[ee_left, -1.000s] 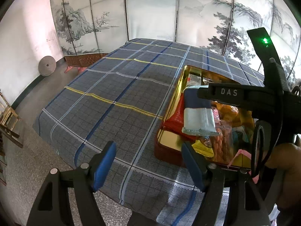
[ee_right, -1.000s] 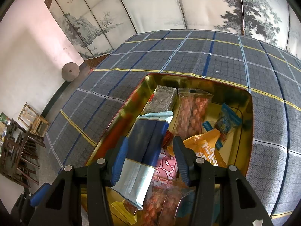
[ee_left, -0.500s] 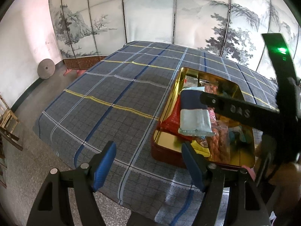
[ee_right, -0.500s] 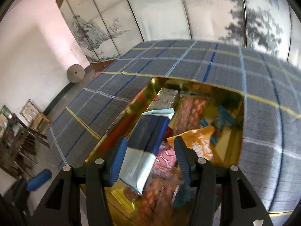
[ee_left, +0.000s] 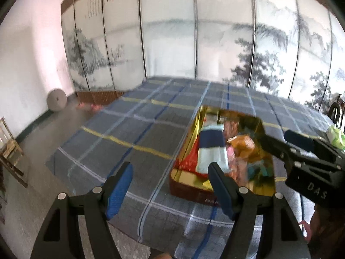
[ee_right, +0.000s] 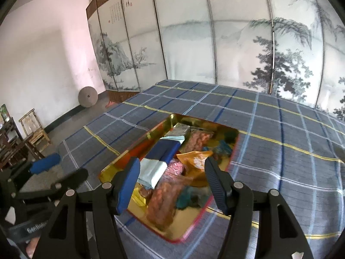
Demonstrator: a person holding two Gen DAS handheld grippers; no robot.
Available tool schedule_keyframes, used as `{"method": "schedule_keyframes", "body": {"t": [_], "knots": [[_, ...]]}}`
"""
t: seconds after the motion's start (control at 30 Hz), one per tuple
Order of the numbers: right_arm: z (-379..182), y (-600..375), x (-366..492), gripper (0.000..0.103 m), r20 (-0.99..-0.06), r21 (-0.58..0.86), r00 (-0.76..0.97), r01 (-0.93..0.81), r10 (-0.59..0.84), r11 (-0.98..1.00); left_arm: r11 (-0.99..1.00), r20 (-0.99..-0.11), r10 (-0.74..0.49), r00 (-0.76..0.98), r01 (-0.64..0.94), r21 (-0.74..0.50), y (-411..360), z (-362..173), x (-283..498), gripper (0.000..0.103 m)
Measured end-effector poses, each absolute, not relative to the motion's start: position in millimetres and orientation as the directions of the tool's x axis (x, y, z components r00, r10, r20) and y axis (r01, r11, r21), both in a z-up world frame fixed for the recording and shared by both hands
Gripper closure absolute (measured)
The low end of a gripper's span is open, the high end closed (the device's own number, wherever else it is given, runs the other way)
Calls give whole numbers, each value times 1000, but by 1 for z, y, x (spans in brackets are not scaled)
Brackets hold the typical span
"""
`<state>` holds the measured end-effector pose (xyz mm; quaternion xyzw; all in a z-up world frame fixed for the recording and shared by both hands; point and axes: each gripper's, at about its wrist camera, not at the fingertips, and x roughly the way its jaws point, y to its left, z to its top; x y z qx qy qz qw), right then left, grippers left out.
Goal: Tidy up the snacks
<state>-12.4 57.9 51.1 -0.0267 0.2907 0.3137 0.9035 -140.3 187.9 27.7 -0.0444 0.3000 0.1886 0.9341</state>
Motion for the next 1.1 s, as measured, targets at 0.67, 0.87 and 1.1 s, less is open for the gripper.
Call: {"method": "schedule_keyframes", "body": {"t": [0.67, 0.87, 1.1], "knots": [[98, -2, -69, 36, -404, 127, 741, -535, 537, 835, 945, -322, 313, 894, -327, 12, 146, 130, -217, 15], [100, -8, -73, 32, -395, 123, 751, -527, 529, 841, 941, -330, 323, 887, -337, 15, 141, 133, -220, 15], [96, -9, -77, 31, -401, 101, 762, -515, 508, 851, 936, -380, 326, 866, -351, 2, 146, 122, -212, 15]]}}
